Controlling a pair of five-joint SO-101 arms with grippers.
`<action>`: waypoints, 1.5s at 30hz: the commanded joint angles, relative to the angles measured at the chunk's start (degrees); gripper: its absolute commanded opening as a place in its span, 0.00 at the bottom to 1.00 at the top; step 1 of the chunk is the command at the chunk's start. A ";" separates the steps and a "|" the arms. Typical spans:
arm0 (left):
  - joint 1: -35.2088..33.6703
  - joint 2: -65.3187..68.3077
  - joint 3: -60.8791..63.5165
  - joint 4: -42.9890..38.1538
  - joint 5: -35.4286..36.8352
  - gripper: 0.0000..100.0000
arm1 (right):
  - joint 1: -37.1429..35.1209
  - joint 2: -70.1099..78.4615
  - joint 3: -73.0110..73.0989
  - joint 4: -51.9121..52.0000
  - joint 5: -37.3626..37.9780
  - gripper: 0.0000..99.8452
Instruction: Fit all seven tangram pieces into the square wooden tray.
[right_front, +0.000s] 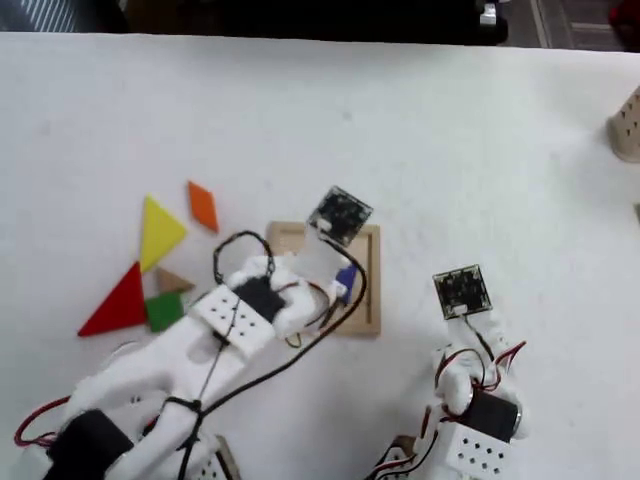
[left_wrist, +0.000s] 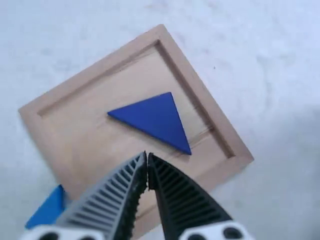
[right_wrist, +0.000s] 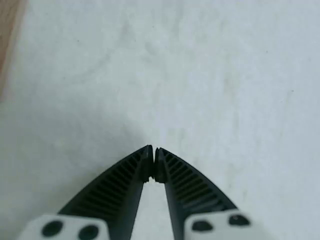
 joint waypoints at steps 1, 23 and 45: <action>4.26 7.08 -3.25 -0.97 10.02 0.02 | 0.40 -0.13 0.09 0.40 0.53 0.02; 1.19 32.84 -26.46 -3.34 11.16 0.02 | 0.40 -0.13 0.09 0.40 0.53 0.02; -0.92 11.74 -9.93 -6.77 11.69 0.02 | 0.40 -0.13 0.09 0.40 0.53 0.02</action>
